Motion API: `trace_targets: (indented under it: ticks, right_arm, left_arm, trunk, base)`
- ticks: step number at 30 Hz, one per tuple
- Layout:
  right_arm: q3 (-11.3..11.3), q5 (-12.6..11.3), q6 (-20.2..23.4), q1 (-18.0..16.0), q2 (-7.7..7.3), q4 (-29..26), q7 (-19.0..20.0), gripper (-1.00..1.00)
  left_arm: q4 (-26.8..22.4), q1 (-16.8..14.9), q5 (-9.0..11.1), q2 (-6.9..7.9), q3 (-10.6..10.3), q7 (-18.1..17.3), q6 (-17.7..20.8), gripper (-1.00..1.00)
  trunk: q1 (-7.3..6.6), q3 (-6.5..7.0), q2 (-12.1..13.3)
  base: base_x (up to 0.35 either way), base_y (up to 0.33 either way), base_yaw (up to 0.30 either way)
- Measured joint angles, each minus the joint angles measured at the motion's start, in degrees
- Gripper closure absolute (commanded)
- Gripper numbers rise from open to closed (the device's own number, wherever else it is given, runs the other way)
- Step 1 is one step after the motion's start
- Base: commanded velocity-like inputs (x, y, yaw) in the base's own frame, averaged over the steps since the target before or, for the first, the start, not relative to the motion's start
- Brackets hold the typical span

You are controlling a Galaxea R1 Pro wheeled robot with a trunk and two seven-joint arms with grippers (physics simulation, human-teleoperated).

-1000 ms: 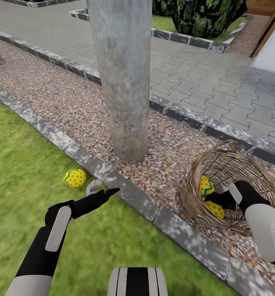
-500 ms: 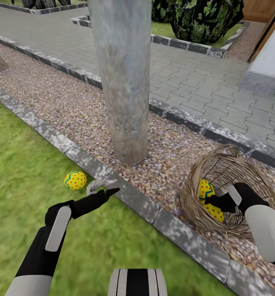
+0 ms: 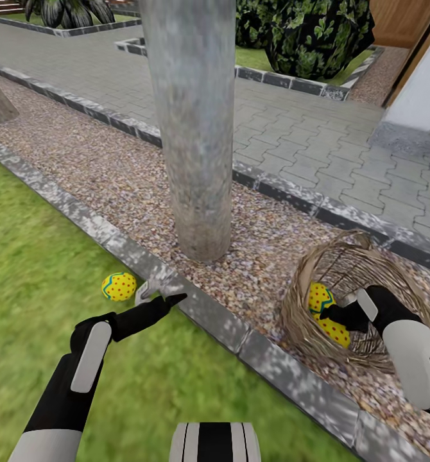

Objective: Take the three Easter eggs out of the wicker basket on the lawn in the garden, then place them on the lawn next to a single tree (choose any tree) so that all three eggs are next to the same tree and none are left in the basket.

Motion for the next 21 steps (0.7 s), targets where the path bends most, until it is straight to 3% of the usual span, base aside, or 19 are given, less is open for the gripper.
trace_targets:
  ticks: [21]
  right_arm:
    - [0.0, 0.1, 0.0, 0.0, 0.00, 0.0, 0.0, 1.00]
  left_arm:
    - [0.1, 0.0, 0.0, 0.00, 0.0, 0.1, 0.1, -1.00]
  trunk:
    - [-0.54, 4.66, 0.3]
  base:
    - [0.000, 0.000, 0.000]
